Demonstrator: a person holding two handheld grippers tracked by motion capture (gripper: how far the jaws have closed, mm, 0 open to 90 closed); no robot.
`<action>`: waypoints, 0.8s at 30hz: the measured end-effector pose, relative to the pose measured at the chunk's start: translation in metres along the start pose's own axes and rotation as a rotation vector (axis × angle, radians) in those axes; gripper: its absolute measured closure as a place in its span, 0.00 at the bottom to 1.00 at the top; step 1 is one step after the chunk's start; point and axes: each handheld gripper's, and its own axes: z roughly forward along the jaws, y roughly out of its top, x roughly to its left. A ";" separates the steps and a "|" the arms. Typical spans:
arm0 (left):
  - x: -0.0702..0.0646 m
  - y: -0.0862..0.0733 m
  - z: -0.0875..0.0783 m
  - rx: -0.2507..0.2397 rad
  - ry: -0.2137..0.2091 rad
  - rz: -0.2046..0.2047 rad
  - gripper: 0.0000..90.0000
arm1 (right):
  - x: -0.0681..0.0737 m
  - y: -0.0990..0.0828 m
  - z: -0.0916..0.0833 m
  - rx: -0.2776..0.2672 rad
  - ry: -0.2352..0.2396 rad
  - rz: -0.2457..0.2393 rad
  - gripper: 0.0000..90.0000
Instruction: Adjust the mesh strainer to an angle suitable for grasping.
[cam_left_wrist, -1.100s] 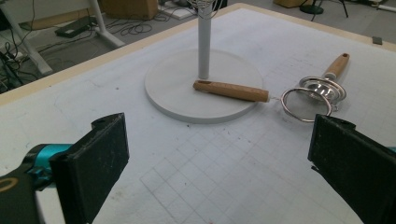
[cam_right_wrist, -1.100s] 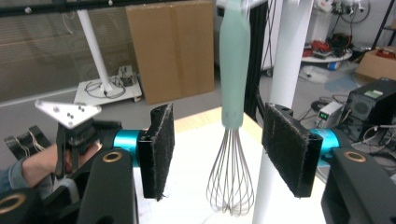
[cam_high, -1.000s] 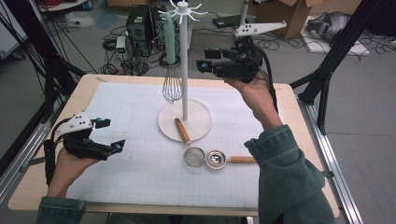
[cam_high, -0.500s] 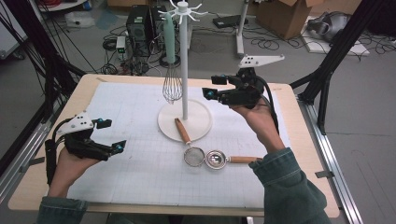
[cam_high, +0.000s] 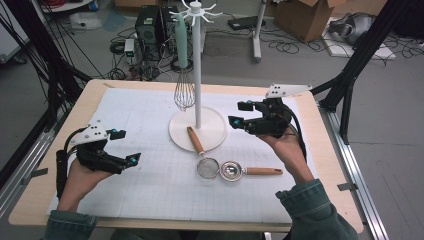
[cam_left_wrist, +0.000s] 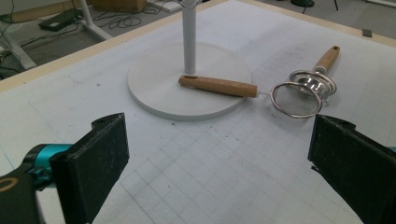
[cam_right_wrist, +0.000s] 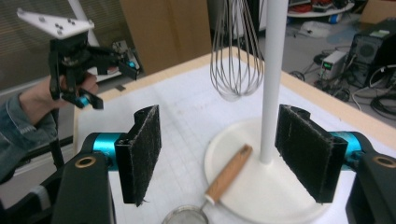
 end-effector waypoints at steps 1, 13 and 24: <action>0.000 0.000 0.001 -0.001 -0.001 -0.003 0.06 | -0.001 -0.004 -0.001 0.006 -0.003 0.001 0.34; -0.001 -0.002 0.005 0.006 -0.005 -0.003 0.06 | -0.006 -0.037 0.010 0.071 -0.010 0.034 0.34; 0.001 -0.002 0.003 -0.006 -0.004 -0.011 0.06 | -0.007 -0.057 0.048 0.171 -0.028 0.053 0.44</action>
